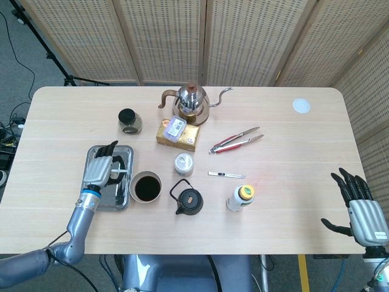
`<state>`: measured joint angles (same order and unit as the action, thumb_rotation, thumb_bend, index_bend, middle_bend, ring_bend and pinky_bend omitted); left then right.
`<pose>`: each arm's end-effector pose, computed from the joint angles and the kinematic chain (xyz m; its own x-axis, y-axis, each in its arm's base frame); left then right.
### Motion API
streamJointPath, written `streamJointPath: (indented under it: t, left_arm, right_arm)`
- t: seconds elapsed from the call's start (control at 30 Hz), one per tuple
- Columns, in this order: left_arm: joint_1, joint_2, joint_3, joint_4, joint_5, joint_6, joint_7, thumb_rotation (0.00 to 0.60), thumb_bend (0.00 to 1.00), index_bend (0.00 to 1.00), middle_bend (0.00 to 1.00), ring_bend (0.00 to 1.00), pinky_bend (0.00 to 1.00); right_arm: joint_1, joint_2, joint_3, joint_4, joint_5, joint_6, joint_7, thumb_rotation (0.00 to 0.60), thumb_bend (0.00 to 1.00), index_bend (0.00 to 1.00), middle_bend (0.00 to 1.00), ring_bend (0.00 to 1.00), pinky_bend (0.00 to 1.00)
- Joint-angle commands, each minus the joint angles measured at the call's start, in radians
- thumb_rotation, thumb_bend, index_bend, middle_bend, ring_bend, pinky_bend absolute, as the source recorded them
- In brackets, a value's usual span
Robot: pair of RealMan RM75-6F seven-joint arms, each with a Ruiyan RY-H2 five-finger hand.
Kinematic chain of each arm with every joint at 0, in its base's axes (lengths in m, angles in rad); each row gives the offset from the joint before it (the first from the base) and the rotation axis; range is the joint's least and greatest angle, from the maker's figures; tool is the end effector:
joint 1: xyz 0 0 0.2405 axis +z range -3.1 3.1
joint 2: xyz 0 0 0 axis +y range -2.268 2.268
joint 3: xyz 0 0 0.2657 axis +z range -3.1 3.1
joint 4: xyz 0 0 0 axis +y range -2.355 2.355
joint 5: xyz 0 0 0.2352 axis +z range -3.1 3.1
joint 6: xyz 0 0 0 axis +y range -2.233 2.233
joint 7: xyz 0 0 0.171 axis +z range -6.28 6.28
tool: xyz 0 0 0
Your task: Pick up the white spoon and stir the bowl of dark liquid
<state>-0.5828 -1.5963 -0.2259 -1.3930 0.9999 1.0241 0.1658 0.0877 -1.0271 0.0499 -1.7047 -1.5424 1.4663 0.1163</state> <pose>-0.2252 0.3737 -0.0394 0.1646 0.2702 0.9486 0.9863 -0.0335 -0.1616 -0.3109 -0.2104 0.1553 0.2899 -0.0268 0.9567 -0.9560 -0.0560 0.2881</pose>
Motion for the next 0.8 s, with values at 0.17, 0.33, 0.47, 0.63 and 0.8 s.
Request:
streamJointPath:
  t: [0.17,0.33,0.47,0.63,0.8]
  left_arm:
    - [0.084,0.141,0.019,-0.156,0.239,0.060,-0.326,0.600,0.39,0.59,0.00,0.00,0.00]
    - [0.101,0.177,0.033,-0.198,0.295,0.075,-0.410,0.600,0.39,0.59,0.00,0.00,0.00]
    - [0.107,0.154,0.044,-0.194,0.381,0.097,-0.598,0.600,0.39,0.59,0.00,0.00,0.00]
    - [0.104,0.098,0.065,-0.136,0.438,0.106,-0.777,0.600,0.39,0.60,0.00,0.00,0.00]
    - [0.097,0.069,0.069,-0.119,0.441,0.094,-0.871,0.600,0.39,0.61,0.00,0.00,0.00]
  right_arm:
    - [-0.001,0.001,-0.002,-0.003,-0.001,0.000,0.001,0.600,0.00,0.00,0.00,0.00,0.00]
    - [0.000,0.000,-0.001,-0.003,-0.001,0.000,0.001,0.600,0.00,0.00,0.00,0.00,0.00]
    - [0.000,-0.001,-0.005,-0.006,-0.005,-0.002,-0.002,0.600,0.00,0.00,0.00,0.00,0.00]
    - [0.000,0.000,-0.006,-0.006,-0.006,-0.003,-0.003,0.600,0.00,0.00,0.00,0.00,0.00]
    - [0.001,0.001,-0.006,-0.007,-0.004,-0.004,0.001,0.600,0.00,0.00,0.00,0.00,0.00]
